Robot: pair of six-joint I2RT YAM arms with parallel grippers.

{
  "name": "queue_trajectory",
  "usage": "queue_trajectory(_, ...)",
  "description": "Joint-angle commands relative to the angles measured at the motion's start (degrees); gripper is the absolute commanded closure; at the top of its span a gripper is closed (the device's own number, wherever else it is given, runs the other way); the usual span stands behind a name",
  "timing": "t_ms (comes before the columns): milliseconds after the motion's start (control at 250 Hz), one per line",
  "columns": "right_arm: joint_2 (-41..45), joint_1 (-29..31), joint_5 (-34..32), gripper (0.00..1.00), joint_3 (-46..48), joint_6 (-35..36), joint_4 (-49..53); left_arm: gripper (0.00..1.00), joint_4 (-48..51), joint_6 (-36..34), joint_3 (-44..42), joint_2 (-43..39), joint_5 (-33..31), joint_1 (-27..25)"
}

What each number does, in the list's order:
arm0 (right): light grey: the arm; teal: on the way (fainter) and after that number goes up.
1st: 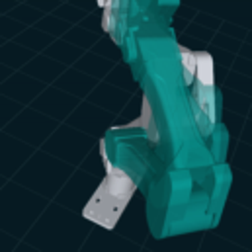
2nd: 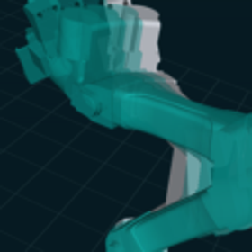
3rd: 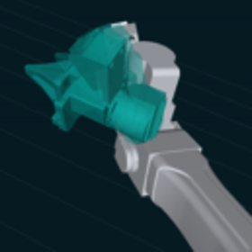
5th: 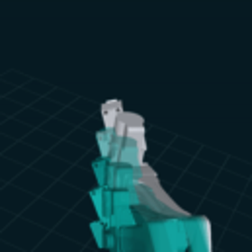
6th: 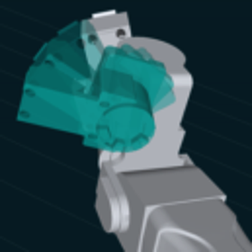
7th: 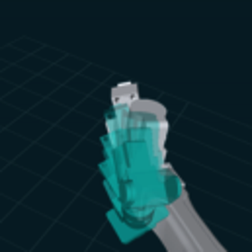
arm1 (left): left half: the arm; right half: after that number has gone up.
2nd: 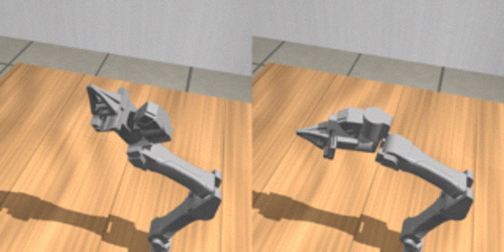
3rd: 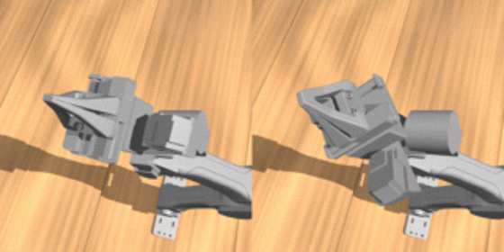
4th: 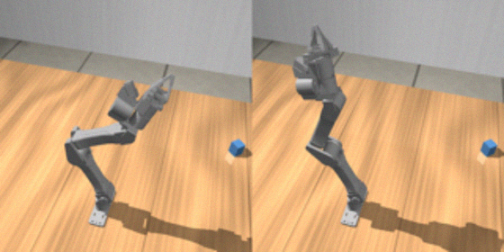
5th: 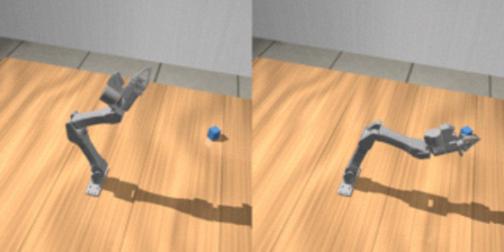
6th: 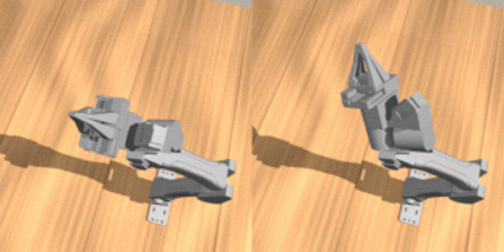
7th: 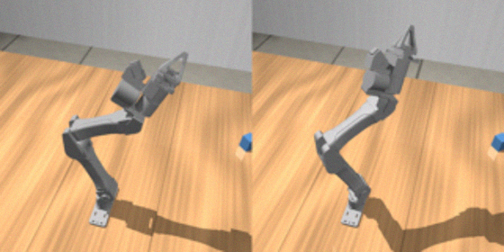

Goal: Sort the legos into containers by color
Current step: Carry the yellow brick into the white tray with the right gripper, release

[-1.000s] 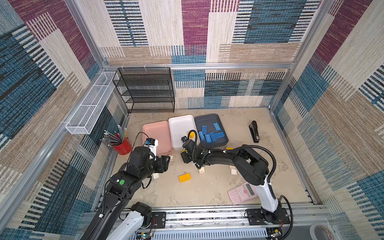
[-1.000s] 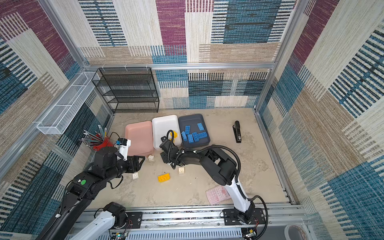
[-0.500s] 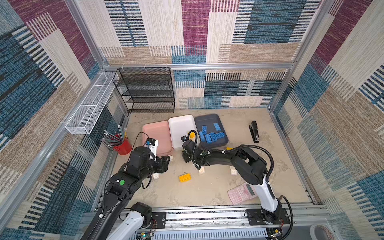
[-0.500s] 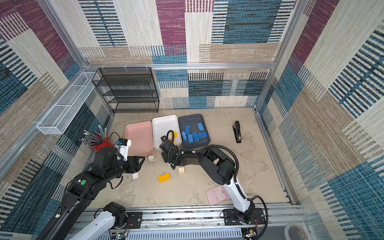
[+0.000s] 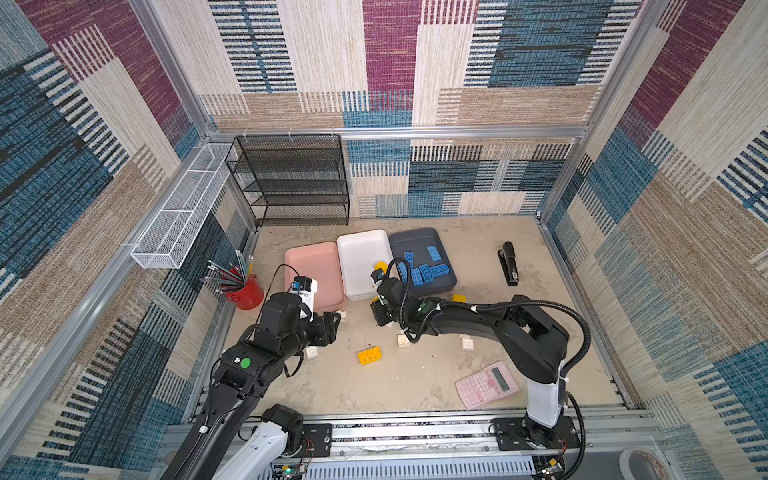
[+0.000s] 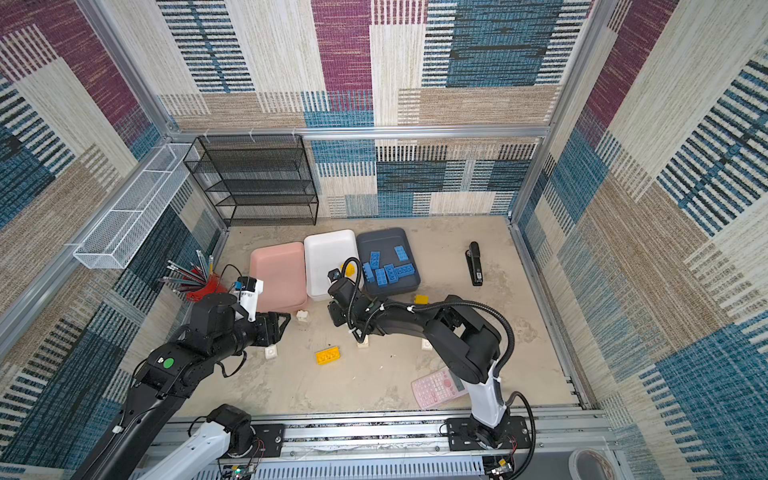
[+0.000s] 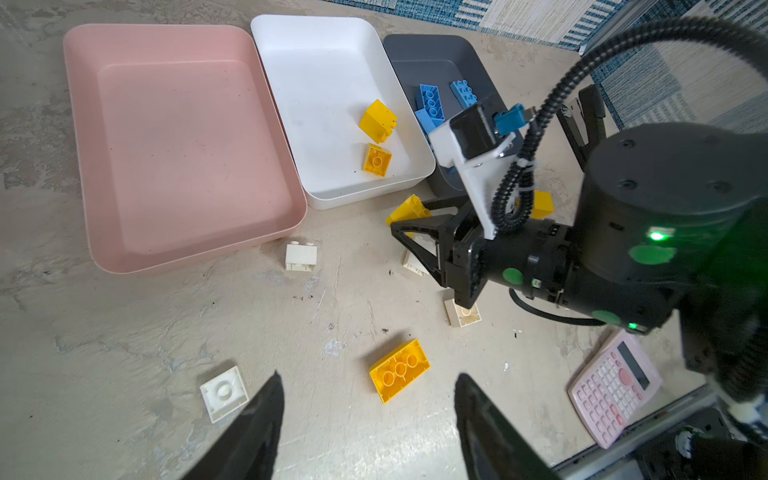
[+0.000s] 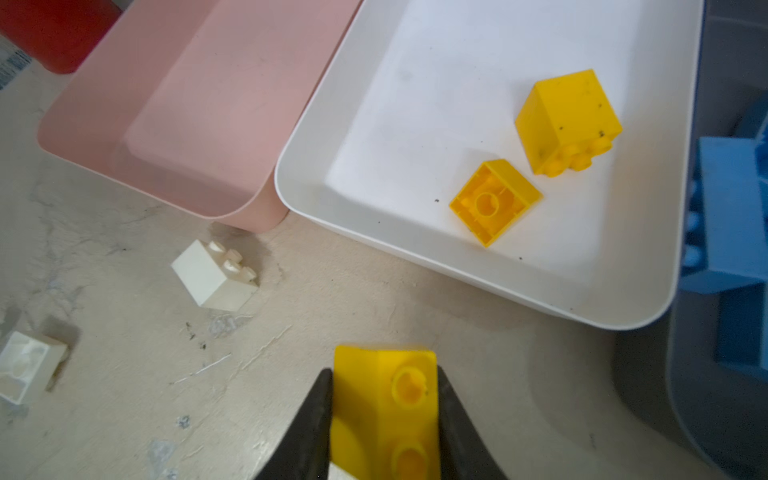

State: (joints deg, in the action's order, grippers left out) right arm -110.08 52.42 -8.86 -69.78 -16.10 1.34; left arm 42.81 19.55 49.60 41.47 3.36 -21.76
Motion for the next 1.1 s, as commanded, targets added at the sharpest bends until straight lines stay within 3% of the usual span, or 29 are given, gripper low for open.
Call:
queue_trajectory(0,2.4,0.0,2.0,0.7,0.2,-1.0,0.2,0.34,0.3,-0.5,-0.4,0.1,0.4,0.1)
queue_trajectory(272,2.0,-4.8,7.5,0.7,-4.1,-0.8,2.3,0.34,-0.1,0.0,-0.5,0.0,1.3,0.0)
queue_trajectory(492,-4.9,-10.6,12.0,0.7,-12.6,0.9,4.0,0.34,0.3,-0.3,-0.5,0.2,1.1,0.1)
queue_trajectory(812,-14.5,-13.2,12.9,0.69,-25.2,5.3,7.4,0.34,1.0,-0.4,-0.2,2.9,2.0,0.1)
queue_trajectory(920,-17.8,-13.2,13.9,0.62,-30.3,5.8,9.5,0.34,0.9,0.4,-0.3,3.7,2.4,0.1)
queue_trajectory(1096,-18.6,-13.2,14.4,0.41,-32.4,5.8,9.7,0.34,2.5,1.2,0.5,5.9,0.8,-0.6)
